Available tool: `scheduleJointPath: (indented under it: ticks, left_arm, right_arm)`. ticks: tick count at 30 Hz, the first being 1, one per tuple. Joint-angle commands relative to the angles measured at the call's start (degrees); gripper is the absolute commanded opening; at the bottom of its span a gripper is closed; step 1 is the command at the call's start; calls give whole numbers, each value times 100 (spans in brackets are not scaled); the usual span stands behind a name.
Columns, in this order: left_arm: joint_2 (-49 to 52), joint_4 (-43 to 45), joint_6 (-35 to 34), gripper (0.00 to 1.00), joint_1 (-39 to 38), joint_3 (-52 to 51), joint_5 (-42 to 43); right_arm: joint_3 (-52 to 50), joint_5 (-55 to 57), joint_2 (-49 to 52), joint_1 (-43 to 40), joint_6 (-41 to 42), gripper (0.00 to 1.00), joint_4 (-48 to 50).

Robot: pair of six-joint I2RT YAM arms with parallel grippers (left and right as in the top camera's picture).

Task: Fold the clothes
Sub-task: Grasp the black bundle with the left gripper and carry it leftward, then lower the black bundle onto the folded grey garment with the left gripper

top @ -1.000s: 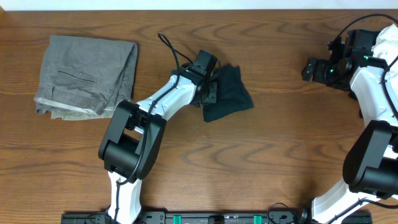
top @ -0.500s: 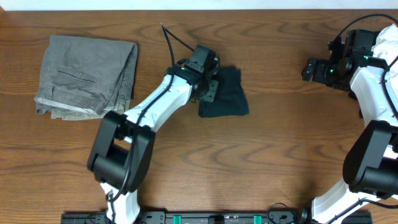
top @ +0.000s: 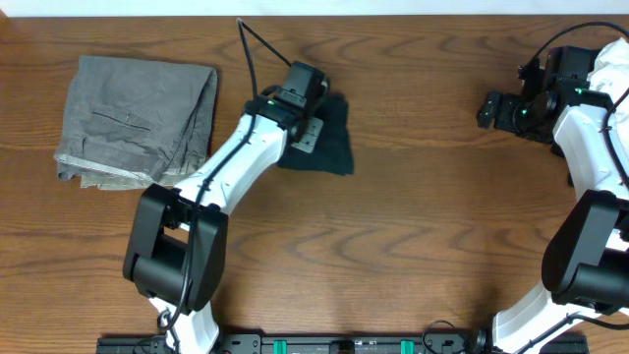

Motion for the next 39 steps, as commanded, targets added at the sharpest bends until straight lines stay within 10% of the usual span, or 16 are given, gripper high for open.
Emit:
scheduleJointPath:
  ticks: [1, 39]
  left_arm:
    - [-201, -22, 428, 6, 234, 219, -485]
    - [-911, 1266, 2286, 6, 3414, 293, -437]
  right_arm:
    - [13, 33, 39, -7, -11, 99, -7]
    - [13, 33, 39, -7, -11, 99, -7]
